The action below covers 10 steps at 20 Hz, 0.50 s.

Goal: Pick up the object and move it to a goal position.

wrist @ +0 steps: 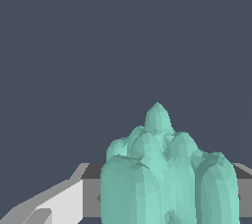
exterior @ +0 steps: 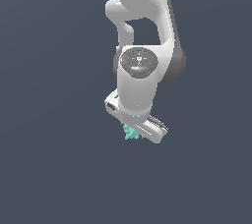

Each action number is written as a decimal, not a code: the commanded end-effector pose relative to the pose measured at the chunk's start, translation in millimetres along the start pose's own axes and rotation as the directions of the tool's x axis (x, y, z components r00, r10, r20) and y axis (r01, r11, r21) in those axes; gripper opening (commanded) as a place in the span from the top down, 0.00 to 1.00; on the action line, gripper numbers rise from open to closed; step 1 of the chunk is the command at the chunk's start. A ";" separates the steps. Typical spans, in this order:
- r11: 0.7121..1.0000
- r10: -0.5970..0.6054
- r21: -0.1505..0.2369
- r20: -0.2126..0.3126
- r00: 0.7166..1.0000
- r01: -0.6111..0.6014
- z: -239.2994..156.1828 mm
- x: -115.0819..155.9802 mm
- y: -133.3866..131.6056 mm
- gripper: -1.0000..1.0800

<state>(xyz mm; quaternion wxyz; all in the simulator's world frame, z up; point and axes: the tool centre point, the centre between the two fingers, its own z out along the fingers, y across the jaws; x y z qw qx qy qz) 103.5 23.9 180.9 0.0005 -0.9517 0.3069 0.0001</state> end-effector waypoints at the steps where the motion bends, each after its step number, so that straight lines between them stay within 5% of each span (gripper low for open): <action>1: 1.000 0.000 0.000 0.000 1.000 0.000 -21.8 -15.9 -12.6 1.00; 10: 1.000 0.001 -0.001 -0.001 1.000 -0.001 -98.6 -69.8 -58.6 1.00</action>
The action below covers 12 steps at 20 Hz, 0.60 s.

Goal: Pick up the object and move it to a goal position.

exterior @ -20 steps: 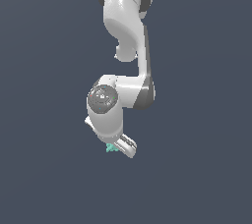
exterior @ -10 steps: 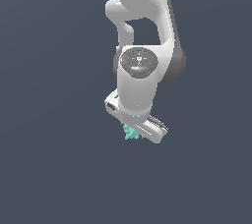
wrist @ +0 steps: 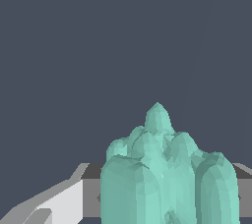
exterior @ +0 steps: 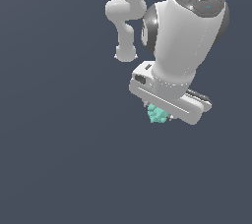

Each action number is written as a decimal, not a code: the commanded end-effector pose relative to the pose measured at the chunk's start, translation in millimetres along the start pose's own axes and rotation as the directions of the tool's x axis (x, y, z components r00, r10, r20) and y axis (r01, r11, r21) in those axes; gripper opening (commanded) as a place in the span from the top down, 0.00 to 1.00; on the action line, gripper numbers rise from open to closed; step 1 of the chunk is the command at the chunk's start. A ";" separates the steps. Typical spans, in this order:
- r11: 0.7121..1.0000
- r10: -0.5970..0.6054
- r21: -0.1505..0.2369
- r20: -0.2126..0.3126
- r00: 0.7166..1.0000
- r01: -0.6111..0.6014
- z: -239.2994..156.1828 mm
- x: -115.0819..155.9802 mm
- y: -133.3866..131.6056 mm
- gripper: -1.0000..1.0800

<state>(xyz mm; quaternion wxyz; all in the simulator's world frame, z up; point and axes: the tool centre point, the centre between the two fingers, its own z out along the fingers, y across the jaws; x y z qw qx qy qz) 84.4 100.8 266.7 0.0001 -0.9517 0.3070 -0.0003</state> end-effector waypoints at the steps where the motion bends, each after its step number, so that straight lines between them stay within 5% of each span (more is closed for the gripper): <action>1: 1.000 0.001 -0.001 0.000 1.000 -0.001 -21.2 -15.0 -12.4 1.00; 12: 1.000 0.001 -0.001 0.000 1.000 -0.001 -106.4 -72.9 -65.8 1.00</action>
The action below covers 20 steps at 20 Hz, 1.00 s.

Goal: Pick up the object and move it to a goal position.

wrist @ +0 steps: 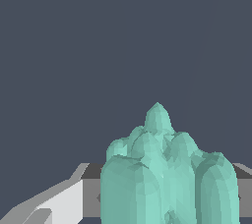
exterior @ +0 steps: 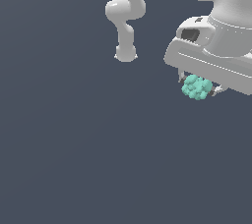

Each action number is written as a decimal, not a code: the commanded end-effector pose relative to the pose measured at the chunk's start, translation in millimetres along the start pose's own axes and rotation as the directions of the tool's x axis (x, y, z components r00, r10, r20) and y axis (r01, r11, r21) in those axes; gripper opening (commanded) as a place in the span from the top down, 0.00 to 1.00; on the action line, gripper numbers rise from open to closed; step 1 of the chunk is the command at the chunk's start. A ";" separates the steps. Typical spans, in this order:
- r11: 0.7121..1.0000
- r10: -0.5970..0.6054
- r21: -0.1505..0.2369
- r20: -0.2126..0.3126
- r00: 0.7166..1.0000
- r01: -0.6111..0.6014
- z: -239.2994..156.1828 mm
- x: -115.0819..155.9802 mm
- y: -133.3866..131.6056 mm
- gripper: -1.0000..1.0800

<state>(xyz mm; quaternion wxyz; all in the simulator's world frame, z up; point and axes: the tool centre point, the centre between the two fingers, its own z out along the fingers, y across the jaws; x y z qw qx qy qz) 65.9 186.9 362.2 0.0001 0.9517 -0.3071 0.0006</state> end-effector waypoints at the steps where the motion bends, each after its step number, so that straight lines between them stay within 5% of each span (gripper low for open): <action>1: 1.000 0.001 -0.001 0.000 1.000 -0.001 -17.5 -12.0 -11.0 1.00; 20: 1.000 0.000 0.000 0.001 1.000 0.000 -62.6 -40.2 -42.3 1.00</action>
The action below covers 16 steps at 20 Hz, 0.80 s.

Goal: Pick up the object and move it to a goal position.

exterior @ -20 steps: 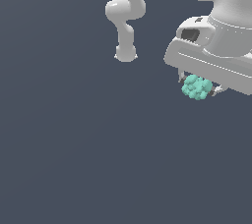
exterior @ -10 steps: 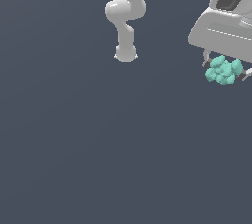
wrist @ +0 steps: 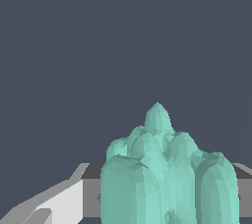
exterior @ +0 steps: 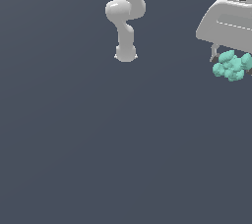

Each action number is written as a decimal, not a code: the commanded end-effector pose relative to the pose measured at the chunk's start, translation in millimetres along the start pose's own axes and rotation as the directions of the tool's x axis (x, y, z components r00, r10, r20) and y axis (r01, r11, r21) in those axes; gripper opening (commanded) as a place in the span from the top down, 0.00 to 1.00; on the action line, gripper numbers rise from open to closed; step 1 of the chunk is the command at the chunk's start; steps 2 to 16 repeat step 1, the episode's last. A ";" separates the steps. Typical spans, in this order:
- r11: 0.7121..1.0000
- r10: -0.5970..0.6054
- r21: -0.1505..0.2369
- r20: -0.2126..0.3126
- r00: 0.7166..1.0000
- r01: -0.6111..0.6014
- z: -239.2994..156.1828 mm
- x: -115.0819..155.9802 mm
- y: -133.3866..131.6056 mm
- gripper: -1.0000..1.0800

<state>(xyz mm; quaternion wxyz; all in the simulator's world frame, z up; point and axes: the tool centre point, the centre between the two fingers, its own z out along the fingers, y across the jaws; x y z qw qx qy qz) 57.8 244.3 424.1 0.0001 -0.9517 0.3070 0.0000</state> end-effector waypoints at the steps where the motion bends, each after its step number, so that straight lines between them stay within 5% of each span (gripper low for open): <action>1: 1.000 0.000 0.000 0.000 1.000 0.000 -0.7 -0.1 -0.4 1.00; 16: 1.000 0.000 0.000 0.000 1.000 0.000 -0.7 -0.1 -0.4 1.00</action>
